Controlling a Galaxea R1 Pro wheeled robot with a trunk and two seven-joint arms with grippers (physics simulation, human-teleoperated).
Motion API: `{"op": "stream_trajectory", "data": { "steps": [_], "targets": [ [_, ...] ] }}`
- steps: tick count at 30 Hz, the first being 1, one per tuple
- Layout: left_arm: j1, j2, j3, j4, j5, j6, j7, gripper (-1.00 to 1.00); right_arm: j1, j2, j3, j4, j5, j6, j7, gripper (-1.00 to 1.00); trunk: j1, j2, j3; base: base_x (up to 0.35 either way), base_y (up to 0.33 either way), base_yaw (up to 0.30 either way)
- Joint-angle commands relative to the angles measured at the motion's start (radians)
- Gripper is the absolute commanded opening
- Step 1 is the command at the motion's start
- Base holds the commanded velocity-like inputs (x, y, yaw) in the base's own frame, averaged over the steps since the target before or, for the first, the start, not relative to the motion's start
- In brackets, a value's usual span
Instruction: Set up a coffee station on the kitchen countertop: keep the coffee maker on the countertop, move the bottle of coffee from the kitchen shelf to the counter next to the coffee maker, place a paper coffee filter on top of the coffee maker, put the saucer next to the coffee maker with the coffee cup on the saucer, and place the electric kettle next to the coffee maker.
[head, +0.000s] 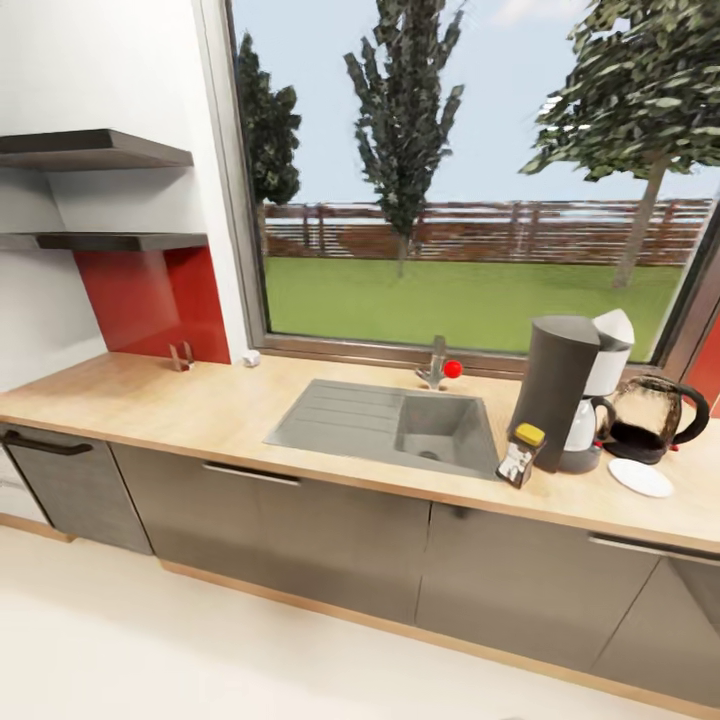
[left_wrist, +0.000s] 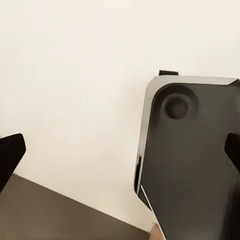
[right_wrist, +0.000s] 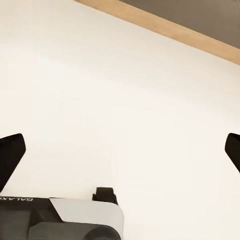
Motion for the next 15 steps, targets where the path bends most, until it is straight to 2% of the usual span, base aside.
{"op": "stream_trajectory", "data": {
  "steps": [1,15],
  "targets": [
    [0.000,0.000,-0.002,-0.002,0.010,-0.001,0.001,1.00,-0.001,0.000,0.007,0.002,0.006,-0.001,-0.008,1.00,0.001,-0.002,-0.002,0.105,0.339,0.000],
    [0.000,0.000,-0.002,-0.002,0.010,0.001,0.001,1.00,-0.001,0.000,0.007,0.002,0.006,-0.001,-0.007,1.00,0.001,-0.002,-0.002,0.125,0.339,0.000]
  ]
}}
